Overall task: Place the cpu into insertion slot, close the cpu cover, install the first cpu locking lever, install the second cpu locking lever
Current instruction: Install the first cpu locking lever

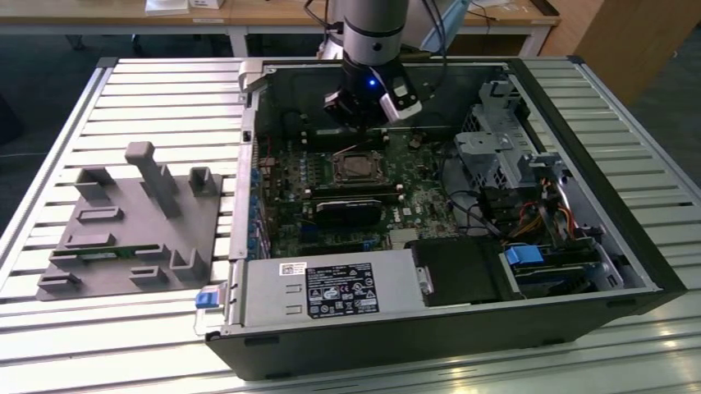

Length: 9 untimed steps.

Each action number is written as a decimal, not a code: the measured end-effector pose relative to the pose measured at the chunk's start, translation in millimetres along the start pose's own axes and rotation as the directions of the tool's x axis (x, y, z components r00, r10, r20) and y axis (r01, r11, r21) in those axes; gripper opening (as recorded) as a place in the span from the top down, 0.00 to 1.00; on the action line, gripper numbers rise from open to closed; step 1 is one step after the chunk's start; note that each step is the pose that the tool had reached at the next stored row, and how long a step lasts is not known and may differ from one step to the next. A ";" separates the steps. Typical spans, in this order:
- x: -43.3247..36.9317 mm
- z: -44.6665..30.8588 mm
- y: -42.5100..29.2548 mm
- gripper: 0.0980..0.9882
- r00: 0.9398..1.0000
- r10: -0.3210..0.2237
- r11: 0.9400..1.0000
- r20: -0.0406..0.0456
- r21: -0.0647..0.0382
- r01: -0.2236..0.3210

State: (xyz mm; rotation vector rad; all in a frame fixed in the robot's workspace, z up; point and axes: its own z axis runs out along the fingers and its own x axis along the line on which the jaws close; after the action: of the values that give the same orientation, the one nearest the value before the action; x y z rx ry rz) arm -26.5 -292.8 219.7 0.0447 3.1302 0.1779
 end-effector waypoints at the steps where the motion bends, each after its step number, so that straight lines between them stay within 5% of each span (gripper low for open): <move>1: -0.7 0.6 -0.1 0.99 1.000 0.000 1.000 0.000 0.000 0.000; 9: -3.1 7.0 -0.7 0.99 1.000 0.000 1.000 0.000 0.000 0.000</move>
State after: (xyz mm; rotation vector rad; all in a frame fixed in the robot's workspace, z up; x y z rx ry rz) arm -23.4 -292.8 212.6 0.0447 3.1302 0.1779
